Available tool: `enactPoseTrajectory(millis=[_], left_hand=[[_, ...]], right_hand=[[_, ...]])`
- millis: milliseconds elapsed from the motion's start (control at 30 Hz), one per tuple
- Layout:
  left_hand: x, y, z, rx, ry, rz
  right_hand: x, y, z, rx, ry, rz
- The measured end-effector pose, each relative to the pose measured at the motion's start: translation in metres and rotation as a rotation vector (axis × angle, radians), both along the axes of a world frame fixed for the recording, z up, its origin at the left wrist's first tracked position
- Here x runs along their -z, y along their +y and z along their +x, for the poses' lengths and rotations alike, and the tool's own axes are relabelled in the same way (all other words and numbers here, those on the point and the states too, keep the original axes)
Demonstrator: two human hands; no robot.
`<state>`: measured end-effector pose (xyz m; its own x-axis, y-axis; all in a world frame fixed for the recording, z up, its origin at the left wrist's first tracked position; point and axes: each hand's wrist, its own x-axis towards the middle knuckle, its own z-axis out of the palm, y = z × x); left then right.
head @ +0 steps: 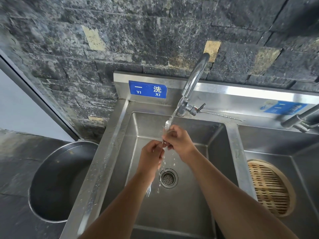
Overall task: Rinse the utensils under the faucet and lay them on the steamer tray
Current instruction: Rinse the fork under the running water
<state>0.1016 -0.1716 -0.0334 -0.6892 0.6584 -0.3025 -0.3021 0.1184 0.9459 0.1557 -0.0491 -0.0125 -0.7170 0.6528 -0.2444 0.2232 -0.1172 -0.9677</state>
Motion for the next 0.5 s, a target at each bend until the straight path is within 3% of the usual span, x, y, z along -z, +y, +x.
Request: enactPoseTrajectory(millis=[367, 500], left_hand=[[-0.002, -0.002, 0.009, 0.022, -0.090, 0.023], [0.000, -0.006, 0.009, 0.101, -0.006, -0.016]], right_hand=[[-0.012, 0.009, -0.011, 0.133, 0.041, 0.032], [-0.012, 0.020, -0.009, 0.260, 0.016, 0.044]])
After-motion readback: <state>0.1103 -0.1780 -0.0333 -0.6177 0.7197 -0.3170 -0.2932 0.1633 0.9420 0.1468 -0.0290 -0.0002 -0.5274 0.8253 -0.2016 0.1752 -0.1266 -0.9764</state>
